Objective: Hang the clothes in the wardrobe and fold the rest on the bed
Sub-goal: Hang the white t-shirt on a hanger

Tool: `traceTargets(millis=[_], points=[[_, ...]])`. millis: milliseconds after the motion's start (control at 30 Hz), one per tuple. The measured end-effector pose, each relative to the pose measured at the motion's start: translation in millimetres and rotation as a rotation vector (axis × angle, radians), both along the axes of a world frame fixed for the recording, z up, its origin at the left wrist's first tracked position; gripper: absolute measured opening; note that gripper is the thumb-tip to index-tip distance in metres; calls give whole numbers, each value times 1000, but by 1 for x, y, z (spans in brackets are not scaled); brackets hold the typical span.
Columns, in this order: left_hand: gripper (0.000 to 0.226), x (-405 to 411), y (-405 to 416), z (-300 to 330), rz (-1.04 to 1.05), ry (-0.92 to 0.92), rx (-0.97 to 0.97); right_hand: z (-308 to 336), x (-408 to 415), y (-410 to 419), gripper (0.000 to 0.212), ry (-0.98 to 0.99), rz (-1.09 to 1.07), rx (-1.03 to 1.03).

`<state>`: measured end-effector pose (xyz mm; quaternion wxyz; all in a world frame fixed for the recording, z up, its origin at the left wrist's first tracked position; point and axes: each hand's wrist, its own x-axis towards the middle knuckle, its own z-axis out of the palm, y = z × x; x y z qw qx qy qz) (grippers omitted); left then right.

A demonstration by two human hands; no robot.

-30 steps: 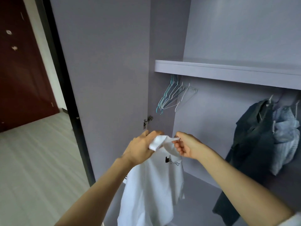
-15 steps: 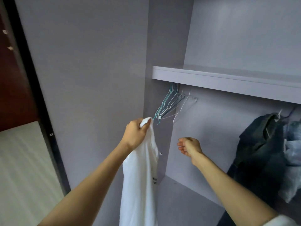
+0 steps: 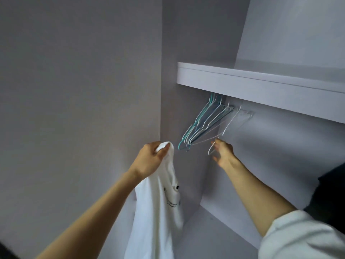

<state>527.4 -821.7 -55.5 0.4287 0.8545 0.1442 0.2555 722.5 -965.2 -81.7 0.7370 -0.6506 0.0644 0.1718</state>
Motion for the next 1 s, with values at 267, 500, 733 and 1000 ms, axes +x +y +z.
traceTargets(millis=[267, 500, 733, 1000], points=[[34, 22, -3, -12, 17, 23, -71, 2, 28, 0, 26, -131, 10, 37], [36, 24, -10, -20, -25, 109, -49, 0, 7, -35, 25, -209, 9, 201], [35, -6, -20, -32, 54, 330, 185, -44, -76, -79, 25, -117, -7, 252], [18, -86, -32, -57, -184, 244, -756, -94, -202, -131, 20, -159, 36, 105]])
